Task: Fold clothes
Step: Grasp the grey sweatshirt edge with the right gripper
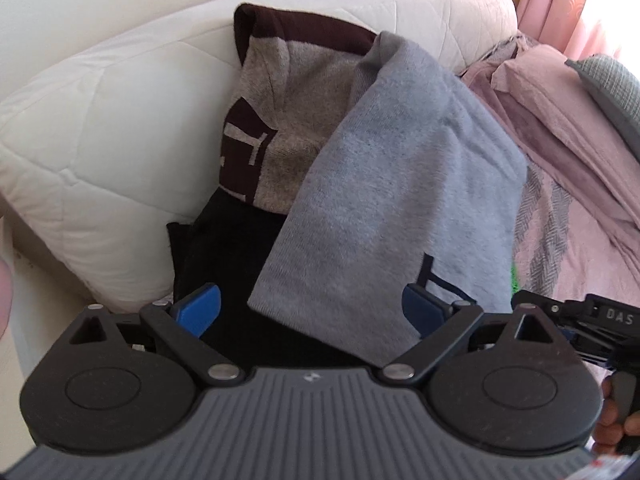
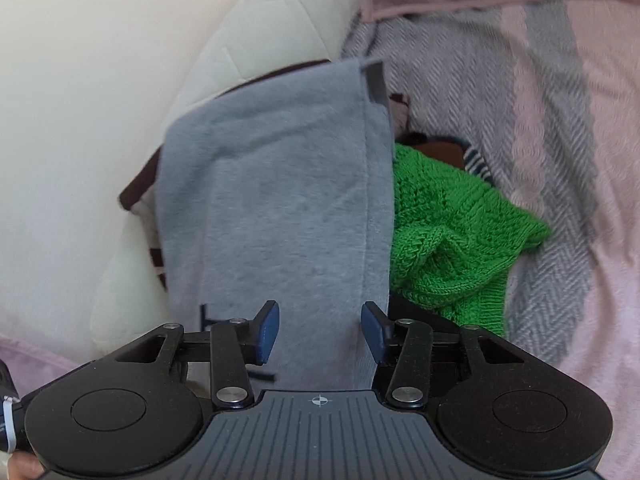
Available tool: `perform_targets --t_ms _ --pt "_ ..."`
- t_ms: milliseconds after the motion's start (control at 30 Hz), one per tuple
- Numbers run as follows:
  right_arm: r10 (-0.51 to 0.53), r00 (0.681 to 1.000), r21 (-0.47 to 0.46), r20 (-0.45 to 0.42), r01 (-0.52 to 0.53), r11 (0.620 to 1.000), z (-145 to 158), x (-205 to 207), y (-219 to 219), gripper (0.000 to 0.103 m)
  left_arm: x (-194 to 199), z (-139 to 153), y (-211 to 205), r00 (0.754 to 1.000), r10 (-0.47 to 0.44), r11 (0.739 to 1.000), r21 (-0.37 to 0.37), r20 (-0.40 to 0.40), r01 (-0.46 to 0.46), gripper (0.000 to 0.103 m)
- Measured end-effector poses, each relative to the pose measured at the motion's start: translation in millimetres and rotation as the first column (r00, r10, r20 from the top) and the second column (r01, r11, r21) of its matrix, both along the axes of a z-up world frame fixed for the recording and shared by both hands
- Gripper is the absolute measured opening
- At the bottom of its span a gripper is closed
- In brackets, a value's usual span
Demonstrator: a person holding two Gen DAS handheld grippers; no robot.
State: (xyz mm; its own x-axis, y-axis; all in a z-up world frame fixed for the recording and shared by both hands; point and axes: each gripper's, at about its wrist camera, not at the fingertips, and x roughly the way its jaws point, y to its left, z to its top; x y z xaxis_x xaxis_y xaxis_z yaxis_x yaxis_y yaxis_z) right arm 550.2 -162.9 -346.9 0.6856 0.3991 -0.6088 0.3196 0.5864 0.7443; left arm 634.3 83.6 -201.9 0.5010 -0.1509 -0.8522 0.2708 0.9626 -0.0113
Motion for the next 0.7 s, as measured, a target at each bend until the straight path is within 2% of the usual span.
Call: perform_targets --t_ms 67,167,233,300,333,533,600,667,700 --pt "-0.016 1.000 0.045 0.007 0.016 0.999 -10.0 4.8 -0.7 0.043 7.3 -5.7 -1.0 1.000 -0.001 1.000 0.006 -0.011 0.001 0.096" --pt "-0.022 0.998 0.047 0.066 0.019 0.999 -6.1 1.5 1.6 0.035 14.0 -9.5 0.0 1.000 -0.002 1.000 0.004 -0.022 0.002 0.096" --pt "-0.033 0.994 0.018 0.100 0.032 0.999 0.1 -5.9 2.0 0.027 15.9 -10.3 0.6 1.000 -0.003 1.000 0.003 -0.025 0.003 0.096" --pt "-0.005 0.994 -0.063 0.109 0.012 0.998 8.5 -10.8 5.2 0.026 17.1 -10.6 0.9 1.000 -0.003 1.000 -0.002 -0.027 0.003 0.096" --pt "0.004 0.992 -0.065 0.124 0.004 0.998 10.9 -12.7 5.5 0.026 17.8 -10.8 1.0 1.000 -0.003 1.000 -0.004 -0.029 0.003 0.096" --pt "0.068 0.988 0.003 0.136 -0.069 0.998 12.3 -3.7 13.6 0.026 20.5 -12.5 -5.0 0.999 -0.017 1.000 -0.016 -0.033 0.017 0.096" --pt "0.056 0.993 0.022 0.100 -0.059 0.998 3.2 2.3 14.9 0.026 19.6 -12.4 -7.2 0.999 -0.026 1.000 -0.019 -0.030 0.025 0.096" --pt "0.016 0.994 0.064 0.107 -0.023 0.998 -0.3 6.2 11.5 0.025 18.2 -12.4 -8.3 0.999 -0.028 1.000 -0.014 -0.028 0.027 0.096" --pt "0.007 0.992 0.090 0.128 -0.019 0.996 1.4 8.4 10.2 0.001 17.3 -12.0 -8.2 0.999 -0.028 1.000 -0.013 -0.027 0.028 0.096"
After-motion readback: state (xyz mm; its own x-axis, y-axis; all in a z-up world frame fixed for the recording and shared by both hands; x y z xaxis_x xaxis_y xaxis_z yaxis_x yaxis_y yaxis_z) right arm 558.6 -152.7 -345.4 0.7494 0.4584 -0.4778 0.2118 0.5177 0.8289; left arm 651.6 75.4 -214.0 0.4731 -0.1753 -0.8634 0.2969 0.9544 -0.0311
